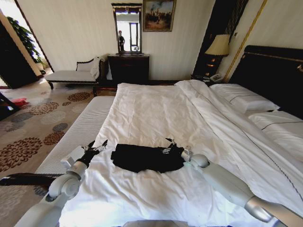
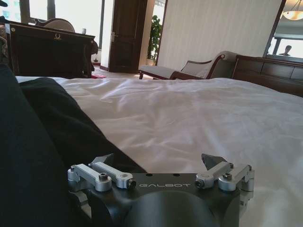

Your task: Fold the clothes on the bed.

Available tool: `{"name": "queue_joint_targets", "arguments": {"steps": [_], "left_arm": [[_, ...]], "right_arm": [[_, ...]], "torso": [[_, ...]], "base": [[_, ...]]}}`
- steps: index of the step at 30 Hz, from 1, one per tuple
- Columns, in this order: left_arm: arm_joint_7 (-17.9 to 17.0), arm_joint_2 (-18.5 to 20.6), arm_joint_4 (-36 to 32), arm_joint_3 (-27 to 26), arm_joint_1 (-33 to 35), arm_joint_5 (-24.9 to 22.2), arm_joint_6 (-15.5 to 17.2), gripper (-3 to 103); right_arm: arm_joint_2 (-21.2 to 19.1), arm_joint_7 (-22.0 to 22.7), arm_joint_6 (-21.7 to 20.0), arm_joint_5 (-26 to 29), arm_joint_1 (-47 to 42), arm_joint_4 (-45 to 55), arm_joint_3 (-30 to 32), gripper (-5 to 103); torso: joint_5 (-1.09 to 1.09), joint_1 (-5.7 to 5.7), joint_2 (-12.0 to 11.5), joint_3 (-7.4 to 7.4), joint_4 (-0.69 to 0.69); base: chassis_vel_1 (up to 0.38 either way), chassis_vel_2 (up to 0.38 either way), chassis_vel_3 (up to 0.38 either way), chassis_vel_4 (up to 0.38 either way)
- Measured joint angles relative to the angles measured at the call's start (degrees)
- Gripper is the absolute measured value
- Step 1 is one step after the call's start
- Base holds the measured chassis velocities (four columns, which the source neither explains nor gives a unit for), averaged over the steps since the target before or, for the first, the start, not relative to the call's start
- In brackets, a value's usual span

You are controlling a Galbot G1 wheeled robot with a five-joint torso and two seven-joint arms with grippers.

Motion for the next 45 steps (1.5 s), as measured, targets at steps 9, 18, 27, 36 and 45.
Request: {"name": "queue_joint_targets", "arguments": {"steps": [9, 18, 27, 36, 45], "left_arm": [[0.0, -0.3, -0.4, 0.0, -0.5, -0.8, 0.2, 100], [0.0, -1.1, -0.9, -0.9, 0.0, -1.0, 0.4, 100], [-0.1, -2.1, -1.2, -1.0, 0.3, -1.1, 0.5, 100], [-0.7, -2.3, -2.4, -0.7, 0.7, -1.1, 0.9, 100], [-1.1, -1.0, -3.2, -1.2, 0.7, -2.1, 1.4, 100]], "right_arm": [[-3.6, 0.1, 0.2, -2.1, -6.4, 6.8, 1.9, 100], [-7.7, 1.5, -1.5, -2.9, -11.5, 16.5, 4.6, 100], [-7.8, 2.0, -1.8, -3.2, -15.5, 17.7, 9.9, 100], [-7.6, 2.4, -2.4, 0.0, -8.0, 13.1, 6.2, 100], [-1.9, 1.6, -0.3, -3.3, -3.4, 4.2, 1.1, 100]], "torso": [[0.0, 0.0, 0.0, -0.01, -0.01], [-0.02, 0.0, 0.0, -0.01, 0.01], [0.01, -0.01, 0.0, -0.01, -0.01], [-0.02, 0.0, 0.0, 0.0, 0.0], [-0.01, 0.0, 0.0, 0.0, 0.01]], "base": [[0.0, 0.0, 0.0, 0.0], [0.0, 0.0, 0.0, 0.0], [0.0, 0.0, 0.0, 0.0], [0.0, 0.0, 0.0, 0.0], [0.0, 0.0, 0.0, 0.0]]}}
